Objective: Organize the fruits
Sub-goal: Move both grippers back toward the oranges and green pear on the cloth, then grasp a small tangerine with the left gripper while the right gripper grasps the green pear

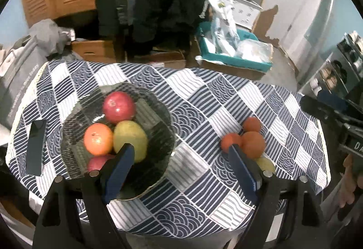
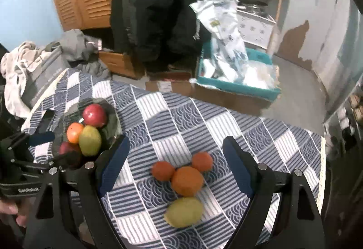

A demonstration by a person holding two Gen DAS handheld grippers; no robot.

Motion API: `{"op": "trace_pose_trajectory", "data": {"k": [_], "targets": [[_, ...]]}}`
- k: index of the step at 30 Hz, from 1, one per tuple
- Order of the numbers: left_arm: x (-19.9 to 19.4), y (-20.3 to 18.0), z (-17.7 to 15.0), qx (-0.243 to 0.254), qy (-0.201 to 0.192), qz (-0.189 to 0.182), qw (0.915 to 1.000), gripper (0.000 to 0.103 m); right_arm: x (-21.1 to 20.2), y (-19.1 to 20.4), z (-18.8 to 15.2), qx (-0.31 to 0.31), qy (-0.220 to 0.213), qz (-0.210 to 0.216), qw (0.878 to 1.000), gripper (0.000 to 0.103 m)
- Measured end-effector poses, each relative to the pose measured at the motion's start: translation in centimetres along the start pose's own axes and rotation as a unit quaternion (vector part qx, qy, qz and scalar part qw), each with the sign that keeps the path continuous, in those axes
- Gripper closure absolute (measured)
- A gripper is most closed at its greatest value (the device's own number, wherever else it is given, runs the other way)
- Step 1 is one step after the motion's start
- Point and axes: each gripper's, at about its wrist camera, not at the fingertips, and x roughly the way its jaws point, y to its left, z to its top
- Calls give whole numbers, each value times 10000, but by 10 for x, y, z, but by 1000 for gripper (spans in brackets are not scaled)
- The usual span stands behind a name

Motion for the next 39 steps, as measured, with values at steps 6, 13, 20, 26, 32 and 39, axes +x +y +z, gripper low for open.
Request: {"op": "trace_pose_trajectory", "data": {"k": [6, 13, 20, 26, 32, 39], "targets": [[16, -23, -7, 381, 124, 7, 9992, 17, 11, -19, -25, 254, 360, -78, 9990, 19], [50, -43, -19, 722, 519, 135, 9959, 17, 39, -34, -55, 486, 940, -130, 9943, 19], [77, -52, -35, 1046, 839, 374, 9903, 17, 66, -38, -80, 575, 1416, -179, 9881, 19], [81, -46, -37, 1012, 933, 487, 9893, 17, 83, -39, -96, 684, 1748, -148, 9821, 19], [81, -42, -35, 958, 919, 497, 9899, 17, 101, -31, -106, 648, 2021, -93, 9772, 19], [89, -42, -38, 997, 1038, 553, 9880, 17, 118, -26, -116, 715, 2267, 47, 9713, 19]]}}
